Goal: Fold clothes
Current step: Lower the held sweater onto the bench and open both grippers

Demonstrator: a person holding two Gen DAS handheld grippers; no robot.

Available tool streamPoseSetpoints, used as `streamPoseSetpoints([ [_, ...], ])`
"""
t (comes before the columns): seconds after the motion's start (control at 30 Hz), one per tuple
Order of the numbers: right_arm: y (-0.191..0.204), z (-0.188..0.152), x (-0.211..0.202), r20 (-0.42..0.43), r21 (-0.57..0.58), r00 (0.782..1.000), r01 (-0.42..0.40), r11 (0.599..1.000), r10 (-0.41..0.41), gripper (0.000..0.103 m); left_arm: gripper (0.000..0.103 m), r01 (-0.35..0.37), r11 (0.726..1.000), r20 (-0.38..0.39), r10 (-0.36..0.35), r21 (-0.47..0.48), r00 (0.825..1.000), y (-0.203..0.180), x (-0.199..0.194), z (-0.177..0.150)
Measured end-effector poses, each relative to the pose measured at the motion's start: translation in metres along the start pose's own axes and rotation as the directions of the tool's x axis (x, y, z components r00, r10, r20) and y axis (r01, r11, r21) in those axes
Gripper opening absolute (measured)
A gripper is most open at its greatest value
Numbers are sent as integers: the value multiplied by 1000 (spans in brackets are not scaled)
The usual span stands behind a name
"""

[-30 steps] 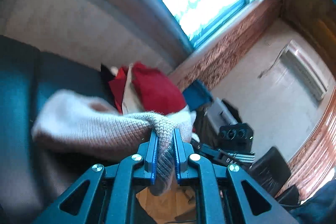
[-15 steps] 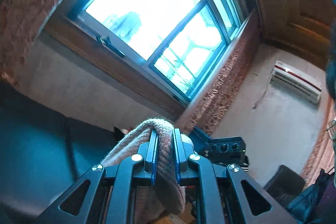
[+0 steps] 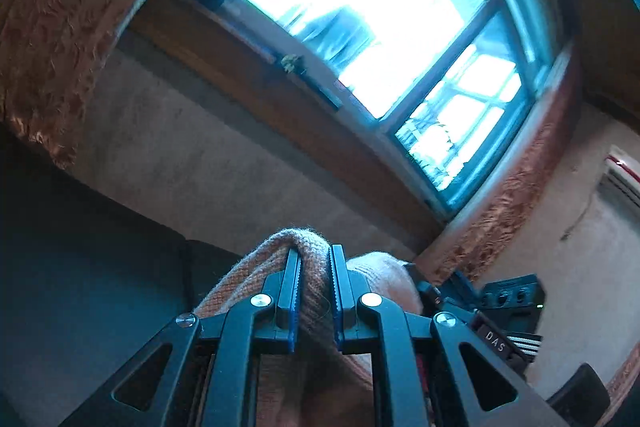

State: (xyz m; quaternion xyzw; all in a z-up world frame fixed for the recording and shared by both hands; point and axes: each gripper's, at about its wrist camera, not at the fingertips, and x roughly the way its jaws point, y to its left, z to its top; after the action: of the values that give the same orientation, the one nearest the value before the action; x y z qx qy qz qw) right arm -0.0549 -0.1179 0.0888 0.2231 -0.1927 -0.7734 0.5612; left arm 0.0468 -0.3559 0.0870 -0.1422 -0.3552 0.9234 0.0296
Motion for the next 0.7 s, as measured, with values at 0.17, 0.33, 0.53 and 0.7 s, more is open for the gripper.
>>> streamPoseSetpoints([
  [0.17, -87, 14, 65, -93, 80, 971, 229, 970, -222, 13, 14, -162, 986, -209, 149, -46, 966, 54, 111, -5],
  [0.33, -167, -26, 96, -310, 114, 890, 384, 916, -334, 30, 15, -240, 969, -321, 209, -61, 924, 101, 134, -38],
  [0.53, -185, -83, 49, -382, 142, 881, 355, 924, -279, 34, 17, -288, 952, -360, 233, -106, 903, 133, 74, -90],
  [0.7, -165, -135, 7, -433, 77, 864, 321, 944, -259, 47, 20, -292, 956, -384, 273, 8, 882, 108, 21, -161],
])
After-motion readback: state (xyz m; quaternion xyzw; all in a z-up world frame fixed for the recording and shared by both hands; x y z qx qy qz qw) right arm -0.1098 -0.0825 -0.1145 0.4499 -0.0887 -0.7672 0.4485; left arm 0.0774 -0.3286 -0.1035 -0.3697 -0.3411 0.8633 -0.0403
